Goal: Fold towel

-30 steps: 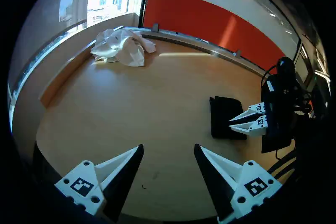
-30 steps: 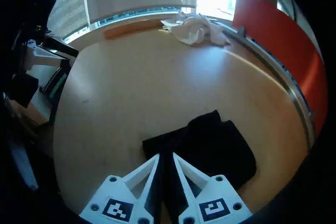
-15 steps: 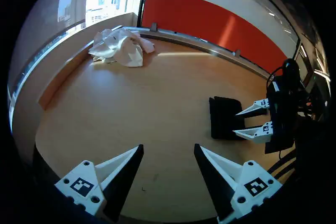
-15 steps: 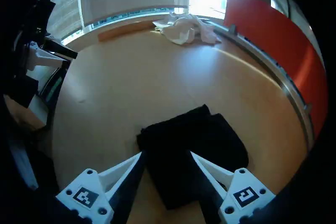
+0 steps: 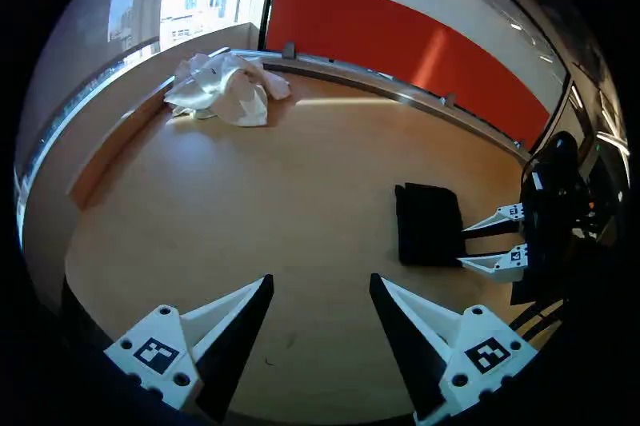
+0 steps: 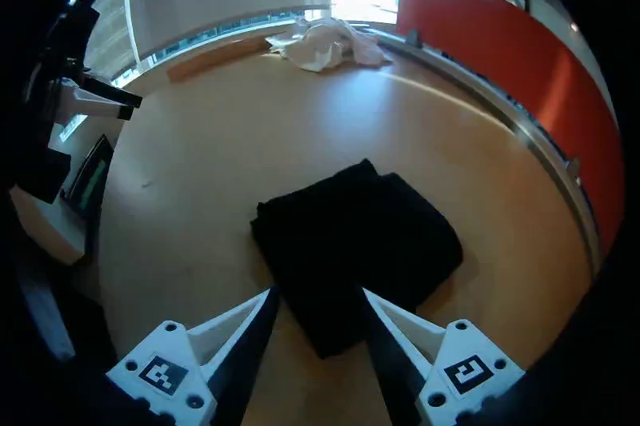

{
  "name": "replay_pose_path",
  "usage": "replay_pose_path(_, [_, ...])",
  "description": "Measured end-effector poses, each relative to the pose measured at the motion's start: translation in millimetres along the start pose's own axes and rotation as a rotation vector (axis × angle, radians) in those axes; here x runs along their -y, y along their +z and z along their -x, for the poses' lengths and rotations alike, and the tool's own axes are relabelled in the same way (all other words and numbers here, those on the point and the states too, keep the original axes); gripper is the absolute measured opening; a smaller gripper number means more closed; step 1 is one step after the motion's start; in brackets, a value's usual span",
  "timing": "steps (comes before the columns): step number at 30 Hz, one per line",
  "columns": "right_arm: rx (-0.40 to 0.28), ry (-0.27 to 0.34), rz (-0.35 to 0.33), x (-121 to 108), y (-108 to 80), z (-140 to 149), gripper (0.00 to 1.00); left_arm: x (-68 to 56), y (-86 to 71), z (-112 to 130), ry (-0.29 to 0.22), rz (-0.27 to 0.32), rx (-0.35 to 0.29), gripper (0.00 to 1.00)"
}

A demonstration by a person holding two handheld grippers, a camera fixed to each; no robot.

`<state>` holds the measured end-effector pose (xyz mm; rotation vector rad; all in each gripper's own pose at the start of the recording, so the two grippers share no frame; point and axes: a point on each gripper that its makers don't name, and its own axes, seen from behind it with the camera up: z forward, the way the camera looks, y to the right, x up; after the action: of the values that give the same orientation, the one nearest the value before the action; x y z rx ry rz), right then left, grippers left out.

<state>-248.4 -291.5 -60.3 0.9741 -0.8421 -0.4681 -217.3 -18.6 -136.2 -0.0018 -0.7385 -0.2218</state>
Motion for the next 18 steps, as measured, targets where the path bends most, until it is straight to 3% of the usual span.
replay_pose_path(8, [0.014,0.041,0.031,-3,-10.5,21,0.70,-7.2,1.8,0,0.010,0.013,0.002,0.89])
replay_pose_path(18, [0.047,0.078,0.054,-5,-8.9,45,0.70,-9.0,1.2,2,0.012,0.017,0.004,0.89])
